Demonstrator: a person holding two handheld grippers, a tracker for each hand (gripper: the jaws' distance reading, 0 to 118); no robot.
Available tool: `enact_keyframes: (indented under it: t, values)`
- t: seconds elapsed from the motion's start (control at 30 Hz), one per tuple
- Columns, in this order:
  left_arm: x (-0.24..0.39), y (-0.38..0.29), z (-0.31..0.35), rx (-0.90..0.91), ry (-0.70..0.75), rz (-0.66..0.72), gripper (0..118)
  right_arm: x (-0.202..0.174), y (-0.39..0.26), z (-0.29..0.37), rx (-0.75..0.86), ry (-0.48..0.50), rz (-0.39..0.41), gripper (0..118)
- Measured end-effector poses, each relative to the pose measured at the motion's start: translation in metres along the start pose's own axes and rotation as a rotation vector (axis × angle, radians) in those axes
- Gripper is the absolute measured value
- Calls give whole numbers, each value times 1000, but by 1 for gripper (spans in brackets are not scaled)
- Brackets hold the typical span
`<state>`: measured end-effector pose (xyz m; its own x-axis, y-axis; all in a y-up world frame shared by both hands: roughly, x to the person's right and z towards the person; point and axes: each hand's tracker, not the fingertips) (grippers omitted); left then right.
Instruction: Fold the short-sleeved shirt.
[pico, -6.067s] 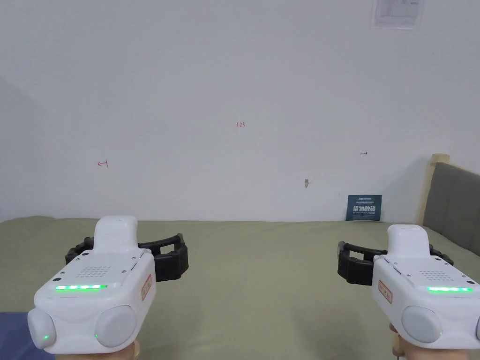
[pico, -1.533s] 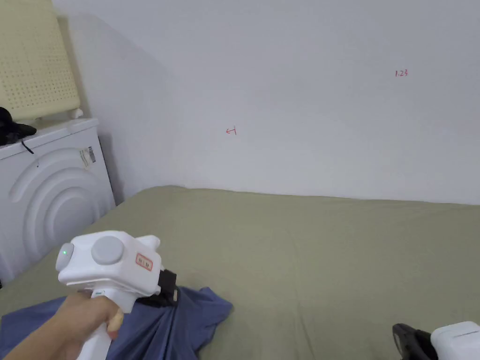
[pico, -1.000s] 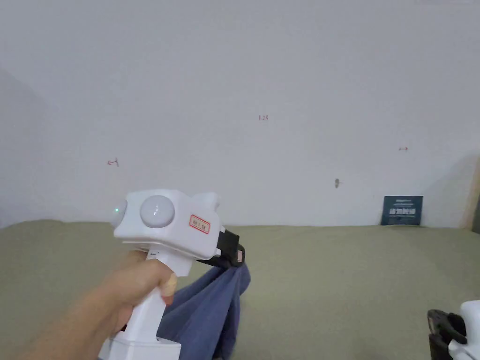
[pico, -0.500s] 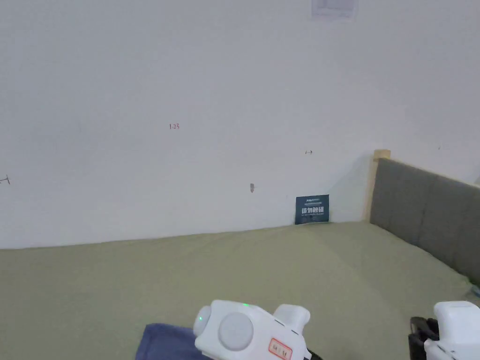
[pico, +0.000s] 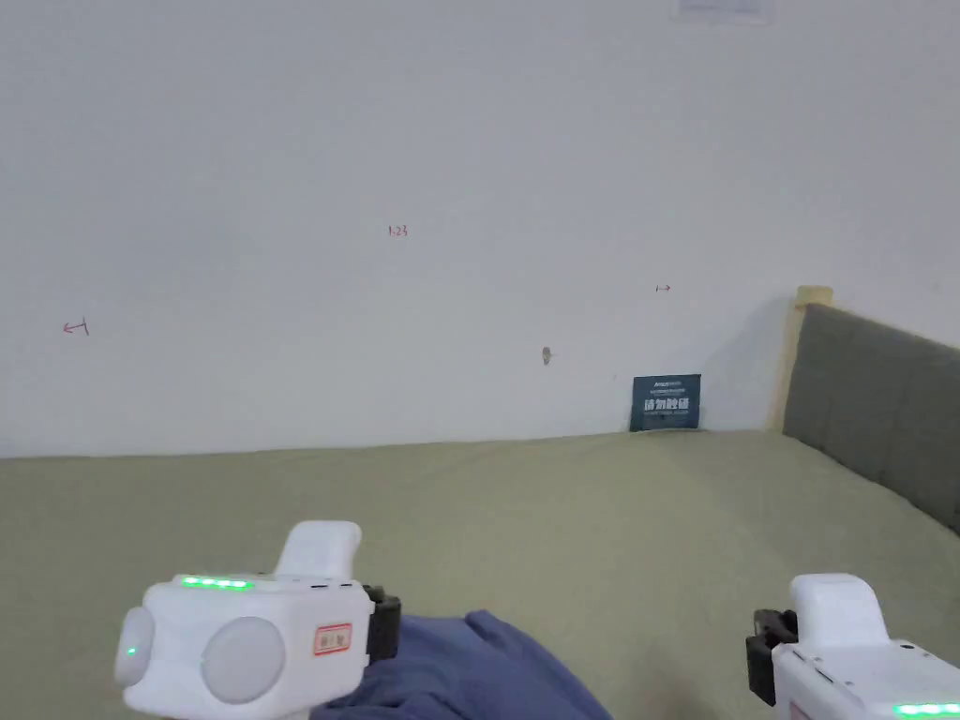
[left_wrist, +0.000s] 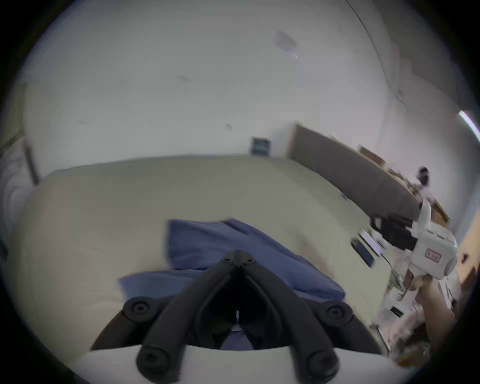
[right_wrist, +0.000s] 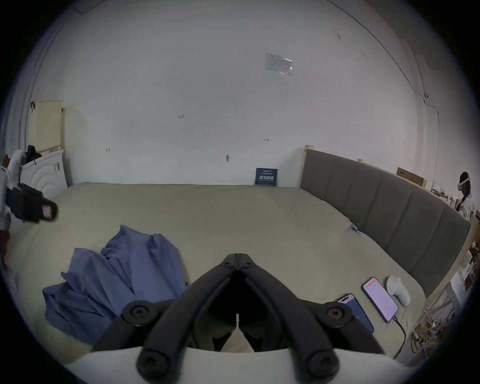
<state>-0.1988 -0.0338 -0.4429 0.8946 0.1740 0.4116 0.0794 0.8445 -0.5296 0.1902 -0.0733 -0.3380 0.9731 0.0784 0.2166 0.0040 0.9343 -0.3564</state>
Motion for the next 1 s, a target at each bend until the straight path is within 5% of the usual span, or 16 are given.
enact_keyframes:
  t: [0.33,0.73,0.8,0.83,0.87,0.9,1.0]
  values:
    - [-82,-74,107,144,300,129,0,-27,-4,-3,-11,70,52,0]
    - [-126,-49,18,-117,180,207,2,-29,-2,-11,-7,92,73,0]
    - [-136,-39,-19,-213,171,176,24,-27,-2,-12,-8,93,70,0]
    - [-140,-35,-36,-253,186,150,64,-26,-3,-13,-10,93,73,0]
    - [-145,-32,-54,-290,188,138,91,-24,-4,-14,-12,94,77,0]
    - [-150,-33,-75,-353,202,145,100,-22,-6,-15,-14,95,83,0]
    - [-166,-42,-119,-411,167,202,99,-17,-11,-17,-26,92,94,0]
